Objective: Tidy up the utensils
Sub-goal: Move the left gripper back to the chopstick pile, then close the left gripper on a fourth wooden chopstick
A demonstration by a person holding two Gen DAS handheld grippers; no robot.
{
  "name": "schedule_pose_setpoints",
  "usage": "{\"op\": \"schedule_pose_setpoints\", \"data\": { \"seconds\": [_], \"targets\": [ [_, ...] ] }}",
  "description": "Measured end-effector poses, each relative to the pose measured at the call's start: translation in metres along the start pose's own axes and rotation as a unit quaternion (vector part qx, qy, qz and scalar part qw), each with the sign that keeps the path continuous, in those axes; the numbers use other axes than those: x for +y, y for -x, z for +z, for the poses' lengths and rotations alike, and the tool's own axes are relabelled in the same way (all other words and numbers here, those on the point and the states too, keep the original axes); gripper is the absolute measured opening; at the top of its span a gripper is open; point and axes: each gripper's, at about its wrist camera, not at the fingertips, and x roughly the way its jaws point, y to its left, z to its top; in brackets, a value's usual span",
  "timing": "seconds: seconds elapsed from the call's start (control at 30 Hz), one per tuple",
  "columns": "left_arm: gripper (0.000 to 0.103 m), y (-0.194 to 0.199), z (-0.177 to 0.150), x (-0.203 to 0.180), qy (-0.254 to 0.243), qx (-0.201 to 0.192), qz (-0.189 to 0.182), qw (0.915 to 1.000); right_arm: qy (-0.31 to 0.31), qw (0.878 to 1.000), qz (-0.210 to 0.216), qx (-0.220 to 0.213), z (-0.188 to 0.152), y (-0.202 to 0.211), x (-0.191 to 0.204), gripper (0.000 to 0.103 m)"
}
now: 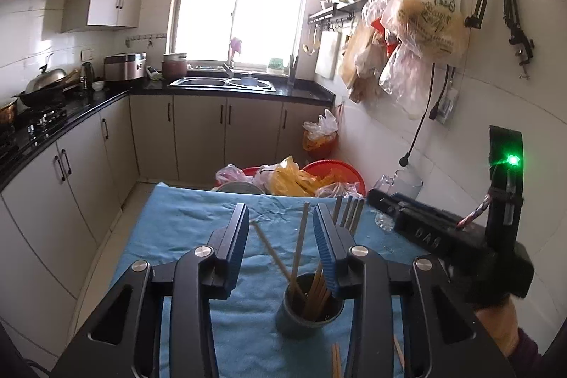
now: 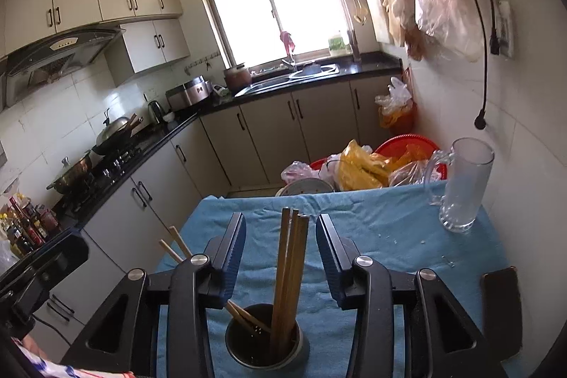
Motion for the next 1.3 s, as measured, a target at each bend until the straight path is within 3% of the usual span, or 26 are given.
{"op": "schedule_pose_setpoints", "data": {
  "seconds": [0.23, 0.4, 0.53, 0.7, 0.83, 0.9, 1.03, 1.17, 1.3],
  "targets": [
    [0.043, 0.044, -0.026, 0.013, 0.005, -0.011, 0.006, 0.9999, 0.009, 1.0, -0.02, -0.009, -0.013, 0.044, -0.009, 0.057],
    [0.047, 0.053, -0.061, 0.016, 0.012, 0.013, 0.001, 0.9998, 0.004, 0.999, -0.047, 0.022, -0.05, 0.061, -0.036, 0.06],
    [0.047, 0.038, -0.1, 0.015, 0.025, 0.071, -0.016, 0.997, -0.005, 0.994, -0.073, 0.082, -0.099, 0.061, -0.063, 0.06],
    [0.047, 0.001, -0.157, -0.006, 0.0, 0.154, -0.042, 0.9872, 0.001, 0.983, -0.082, 0.162, -0.164, 0.055, -0.092, 0.06],
    [0.032, -0.033, -0.192, -0.026, -0.019, 0.218, -0.07, 0.9733, 0.001, 0.977, -0.087, 0.194, -0.196, 0.053, -0.106, 0.057],
    [0.03, -0.046, -0.206, -0.034, -0.033, 0.237, -0.085, 0.9673, -0.001, 0.976, -0.088, 0.199, -0.206, 0.053, -0.11, 0.057],
    [0.026, -0.06, -0.228, -0.05, -0.062, 0.257, -0.099, 0.9593, -0.004, 0.976, -0.084, 0.202, -0.215, 0.053, -0.118, 0.057],
    [0.013, -0.074, -0.237, -0.063, -0.09, 0.273, -0.091, 0.9533, 0.0, 0.975, -0.084, 0.205, -0.222, 0.048, -0.122, 0.057],
    [0.006, -0.077, -0.236, -0.064, -0.099, 0.269, -0.085, 0.9541, 0.004, 0.975, -0.084, 0.204, -0.223, 0.043, -0.116, 0.057]
  ]
}}
